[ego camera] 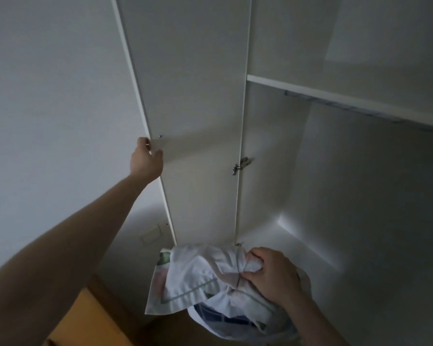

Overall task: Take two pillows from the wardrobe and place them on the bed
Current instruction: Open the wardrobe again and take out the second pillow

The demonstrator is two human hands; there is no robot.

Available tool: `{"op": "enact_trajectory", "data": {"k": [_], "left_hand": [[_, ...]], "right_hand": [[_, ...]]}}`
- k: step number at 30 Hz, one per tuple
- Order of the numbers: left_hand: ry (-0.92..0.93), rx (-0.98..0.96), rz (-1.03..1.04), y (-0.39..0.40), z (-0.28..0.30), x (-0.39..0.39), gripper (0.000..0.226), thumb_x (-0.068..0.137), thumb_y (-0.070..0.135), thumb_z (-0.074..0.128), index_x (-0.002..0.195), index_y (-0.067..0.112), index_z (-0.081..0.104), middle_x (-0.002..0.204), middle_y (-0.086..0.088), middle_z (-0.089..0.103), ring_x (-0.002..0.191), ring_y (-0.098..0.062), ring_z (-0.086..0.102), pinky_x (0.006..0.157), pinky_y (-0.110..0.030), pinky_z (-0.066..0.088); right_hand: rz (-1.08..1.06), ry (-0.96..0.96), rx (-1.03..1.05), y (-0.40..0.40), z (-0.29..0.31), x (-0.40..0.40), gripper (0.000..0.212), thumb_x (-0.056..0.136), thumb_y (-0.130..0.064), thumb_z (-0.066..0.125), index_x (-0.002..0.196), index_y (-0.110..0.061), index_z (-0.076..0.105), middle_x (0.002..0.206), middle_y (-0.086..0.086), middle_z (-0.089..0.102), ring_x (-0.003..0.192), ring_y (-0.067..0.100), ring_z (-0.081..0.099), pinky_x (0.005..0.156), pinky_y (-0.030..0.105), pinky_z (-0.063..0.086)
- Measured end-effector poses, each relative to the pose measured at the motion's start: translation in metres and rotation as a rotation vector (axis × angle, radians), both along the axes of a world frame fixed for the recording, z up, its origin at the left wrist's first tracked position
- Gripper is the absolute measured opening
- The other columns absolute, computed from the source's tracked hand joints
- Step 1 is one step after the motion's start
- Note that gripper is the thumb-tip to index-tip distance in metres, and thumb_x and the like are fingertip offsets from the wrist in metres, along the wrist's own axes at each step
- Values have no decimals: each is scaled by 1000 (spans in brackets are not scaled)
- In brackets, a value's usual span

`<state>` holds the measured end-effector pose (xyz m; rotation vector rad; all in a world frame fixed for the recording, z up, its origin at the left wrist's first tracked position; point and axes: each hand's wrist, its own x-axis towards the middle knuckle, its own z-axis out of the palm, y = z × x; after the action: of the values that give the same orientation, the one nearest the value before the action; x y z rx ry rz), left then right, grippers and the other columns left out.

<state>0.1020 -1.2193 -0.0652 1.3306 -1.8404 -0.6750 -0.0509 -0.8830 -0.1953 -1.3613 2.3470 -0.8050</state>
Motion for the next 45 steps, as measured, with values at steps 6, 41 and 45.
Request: {"op": "enact_trajectory", "data": {"k": [6, 41, 45], "left_hand": [[-76, -161, -168, 65, 1, -8, 20, 95, 24, 64, 102, 15, 47, 101, 3, 68, 80, -22, 71, 75, -37, 54], [-639, -507, -1061, 165, 39, -276, 33, 90, 20, 49, 124, 20, 49, 120, -8, 65, 102, -36, 62, 79, -38, 47], [-648, -450, -1094, 164, 45, -289, 36, 90, 20, 50, 126, 19, 49, 123, -11, 64, 106, -37, 61, 83, -39, 48]], "right_hand": [[-24, -73, -23, 13, 10, 3, 27, 70, -49, 75, 69, -28, 59, 70, -11, 68, 66, 7, 62, 60, 30, 48], [-525, 128, -84, 59, 72, -12, 41, 72, -58, 70, 80, -18, 66, 75, -4, 67, 69, 10, 63, 64, 39, 53], [-544, 131, -83, 58, 79, -14, 39, 72, -58, 70, 82, -20, 66, 75, -7, 67, 70, 10, 64, 64, 38, 53]]}}
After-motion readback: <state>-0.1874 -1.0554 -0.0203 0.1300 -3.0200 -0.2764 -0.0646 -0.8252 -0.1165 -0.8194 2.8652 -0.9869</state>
